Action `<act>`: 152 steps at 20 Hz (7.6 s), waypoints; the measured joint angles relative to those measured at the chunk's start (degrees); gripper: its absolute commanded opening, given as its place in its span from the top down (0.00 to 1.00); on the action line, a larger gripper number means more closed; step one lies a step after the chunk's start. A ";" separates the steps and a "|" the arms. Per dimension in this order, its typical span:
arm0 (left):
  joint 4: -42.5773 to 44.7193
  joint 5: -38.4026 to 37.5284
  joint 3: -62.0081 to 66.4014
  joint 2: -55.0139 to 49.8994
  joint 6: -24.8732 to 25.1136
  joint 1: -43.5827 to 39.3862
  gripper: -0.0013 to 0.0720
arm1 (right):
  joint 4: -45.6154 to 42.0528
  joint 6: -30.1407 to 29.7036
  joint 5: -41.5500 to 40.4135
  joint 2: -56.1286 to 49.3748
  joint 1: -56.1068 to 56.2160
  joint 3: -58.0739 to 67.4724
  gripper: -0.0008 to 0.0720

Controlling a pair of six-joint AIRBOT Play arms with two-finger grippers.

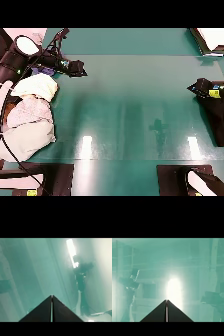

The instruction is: Fold the shirts.

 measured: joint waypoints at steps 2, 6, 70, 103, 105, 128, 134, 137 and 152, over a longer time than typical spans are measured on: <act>-0.02 0.00 0.00 0.00 0.00 0.00 0.95 | 0.02 0.00 0.09 0.00 0.02 0.00 0.97; -0.02 0.00 0.00 0.00 0.00 0.00 0.95 | 0.02 0.00 0.22 0.00 0.02 0.00 0.97; 13.94 -1.79 21.38 14.84 6.14 -16.26 0.95 | 0.48 0.04 -4.37 0.13 0.13 30.18 0.97; 1.53 0.96 -41.68 11.65 10.84 18.25 0.16 | 0.42 0.02 3.69 0.02 0.13 31.45 0.97; 0.42 3.28 -42.25 11.54 11.26 16.76 0.16 | 0.42 0.02 3.69 0.02 0.13 31.45 0.97; -1.07 -2.75 -21.38 13.31 8.39 14.67 0.95 | 5.27 -11.30 6.93 -11.19 4.04 -17.05 0.39; -1.07 -3.54 -20.76 13.31 8.35 14.69 0.95 | 6.97 -13.88 4.94 -20.55 10.45 -16.00 0.97; -0.94 -3.93 -20.28 13.31 8.35 14.67 0.95 | 4.85 -14.12 4.55 -20.74 11.43 -12.79 0.97; 0.76 -8.74 -8.22 13.33 8.31 14.69 0.95 | -0.59 -12.50 9.40 -23.04 12.15 -10.27 0.54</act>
